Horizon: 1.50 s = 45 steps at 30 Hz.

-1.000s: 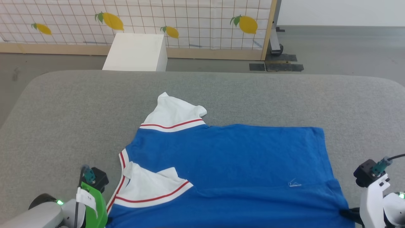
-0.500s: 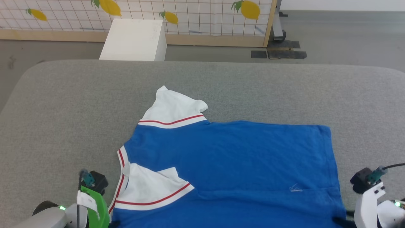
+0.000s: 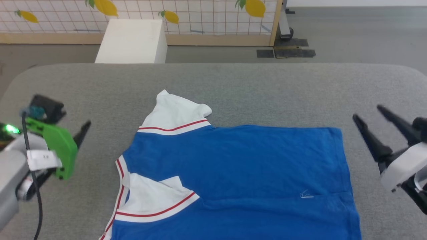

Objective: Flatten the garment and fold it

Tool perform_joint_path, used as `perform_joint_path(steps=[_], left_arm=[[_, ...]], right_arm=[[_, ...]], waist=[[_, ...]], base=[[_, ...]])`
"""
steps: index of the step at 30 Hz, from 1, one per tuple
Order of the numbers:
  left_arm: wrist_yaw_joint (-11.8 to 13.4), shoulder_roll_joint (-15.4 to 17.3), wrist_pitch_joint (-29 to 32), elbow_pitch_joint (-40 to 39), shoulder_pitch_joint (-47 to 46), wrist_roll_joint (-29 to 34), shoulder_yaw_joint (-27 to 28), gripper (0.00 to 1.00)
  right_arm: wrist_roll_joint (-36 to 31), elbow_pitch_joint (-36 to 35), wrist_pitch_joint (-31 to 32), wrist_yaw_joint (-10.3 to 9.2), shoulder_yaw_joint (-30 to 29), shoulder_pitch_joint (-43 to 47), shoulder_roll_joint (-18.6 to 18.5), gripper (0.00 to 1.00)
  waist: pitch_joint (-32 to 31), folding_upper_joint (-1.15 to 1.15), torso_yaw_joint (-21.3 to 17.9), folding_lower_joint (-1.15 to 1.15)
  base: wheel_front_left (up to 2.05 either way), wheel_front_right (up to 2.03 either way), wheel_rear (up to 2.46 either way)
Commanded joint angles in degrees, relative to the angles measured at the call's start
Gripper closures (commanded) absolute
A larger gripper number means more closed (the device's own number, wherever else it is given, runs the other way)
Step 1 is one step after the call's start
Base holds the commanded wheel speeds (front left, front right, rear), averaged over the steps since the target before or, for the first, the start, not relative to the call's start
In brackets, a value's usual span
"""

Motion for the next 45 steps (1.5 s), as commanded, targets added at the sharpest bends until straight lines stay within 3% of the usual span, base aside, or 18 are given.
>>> perform_joint_path(steps=[1,5,12,13,15,25,35,38,39,40,45], left_arm=[[0.73,-1.28,-1.18,0.94,-2.21,1.55,0.62,0.0],[1.69,-4.15,-4.23,3.94,-7.42,5.22,1.77,0.0],[0.1,-9.31,-3.68,10.67,-16.33,7.73,2.41,0.0],[-3.43,-12.73,1.97,16.33,-22.16,7.35,1.48,0.0],[-5.05,-13.74,6.04,18.3,-24.17,6.91,0.6,0.0],[-9.18,-17.28,29.32,24.26,-31.2,0.68,-2.99,0.0],[-9.75,-16.82,41.65,26.73,-34.11,-1.37,-6.42,0.0],[-9.81,-16.41,42.83,27.19,-33.31,-2.0,-7.12,0.0],[-9.83,-16.19,43.16,27.16,-32.93,-2.27,-7.42,0.13],[-9.85,-16.04,43.79,27.16,-32.51,-2.85,-7.55,1.0],[-9.9,-14.94,42.09,25.44,-31.07,-4.23,-7.91,1.0]], right_arm=[[-2.03,-1.11,-1.82,-0.1,-2.56,1.09,2.09,0.0],[-8.49,-6.26,-6.64,-0.1,-8.52,2.06,7.8,0.0],[-14.51,-12.83,-13.01,-0.1,-15.98,5.14,17.83,0.0],[-16.19,-16.32,-15.51,-0.1,-18.87,7.49,23.7,0.0],[-16.5,-17.1,-16.01,-0.1,-18.83,8.23,25.28,0.0],[-16.99,-15.81,-16.8,-0.1,-16.07,6.95,27.2,0.0],[-17.02,-13.21,-16.99,-0.1,-12.75,3.17,26.69,0.0],[-17.11,-12.81,-17.0,-0.1,-12.22,2.54,26.63,0.0],[-17.13,-12.63,-17.0,-0.1,-12.17,2.5,26.52,0.0],[-17.1,-12.5,-17.0,-0.1,-12.2,2.47,26.39,0.0],[-17.06,-11.38,-17.0,-0.1,-11.87,1.49,24.76,0.0]], waist=[[1.52,0.0,-1.33,0.0],[4.45,0.0,-3.11,0.0],[10.15,0.0,-5.92,0.0],[14.05,0.0,-7.52,0.0],[15.38,0.0,-8.13,0.0],[21.17,0.0,-11.23,0.0],[25.59,0.0,-13.86,0.0],[26.06,0.0,-14.26,0.0],[26.08,0.0,-14.28,0.0],[25.97,0.0,-14.23,0.0],[23.8,0.0,-13.2,0.0]], base=[[0.0,0.0,0.0],[0.0,0.0,0.0],[0.0,0.0,0.0],[0.0,0.0,0.0],[0.0,0.0,0.0],[0.0,0.0,0.0],[0.0,0.0,0.0],[0.0,0.0,0.0],[0.0,0.0,0.0],[0.0,0.0,0.0],[0.0,0.0,0.0]])
